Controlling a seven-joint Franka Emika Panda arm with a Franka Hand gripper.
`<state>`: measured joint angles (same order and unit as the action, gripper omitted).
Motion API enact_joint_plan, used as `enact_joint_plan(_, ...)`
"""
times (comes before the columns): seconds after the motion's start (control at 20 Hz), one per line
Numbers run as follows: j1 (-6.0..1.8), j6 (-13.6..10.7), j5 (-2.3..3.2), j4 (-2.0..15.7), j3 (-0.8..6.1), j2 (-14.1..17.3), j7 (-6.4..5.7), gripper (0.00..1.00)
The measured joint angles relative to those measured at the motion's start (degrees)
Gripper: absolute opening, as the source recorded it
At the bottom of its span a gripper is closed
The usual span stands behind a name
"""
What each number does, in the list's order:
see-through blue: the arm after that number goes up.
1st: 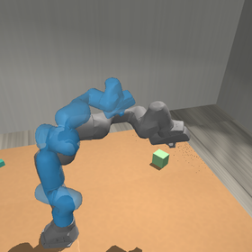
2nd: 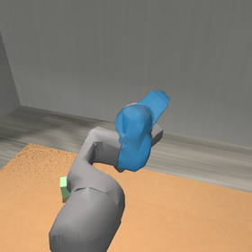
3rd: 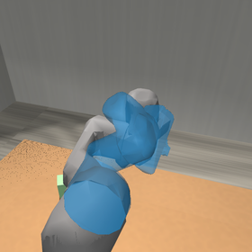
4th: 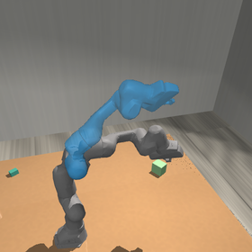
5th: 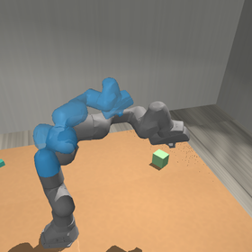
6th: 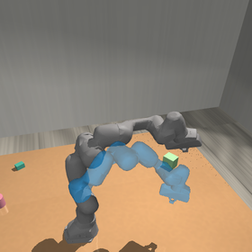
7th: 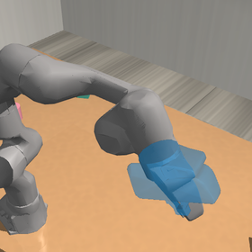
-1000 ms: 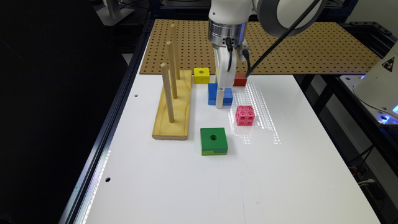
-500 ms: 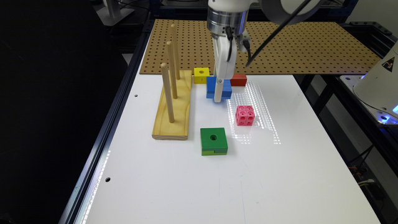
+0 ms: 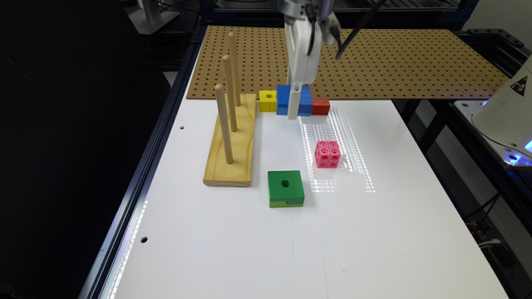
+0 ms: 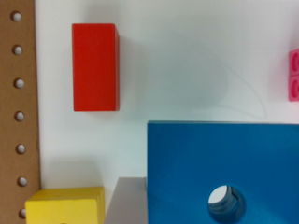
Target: Pick up blue block.
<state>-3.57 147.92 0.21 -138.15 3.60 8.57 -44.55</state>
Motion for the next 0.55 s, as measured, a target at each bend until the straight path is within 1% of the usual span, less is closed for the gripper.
enact_joint_plan(0.15, 0.00, -0.65, 0.00, -0.11, 0.02, -0.91, 0.00, 0.00)
enact_joint_plan(0.25, 0.00, -1.48, -0.01, -0.09, 0.03, -2.11, 0.00, 0.00)
enact_joint_plan(0.45, 0.01, -6.15, -0.06, -0.09, 0.07, -7.01, -0.01, 0.00)
enact_joint_plan(0.55, 0.01, -8.05, -0.07, -0.09, 0.11, -8.97, -0.02, 0.00)
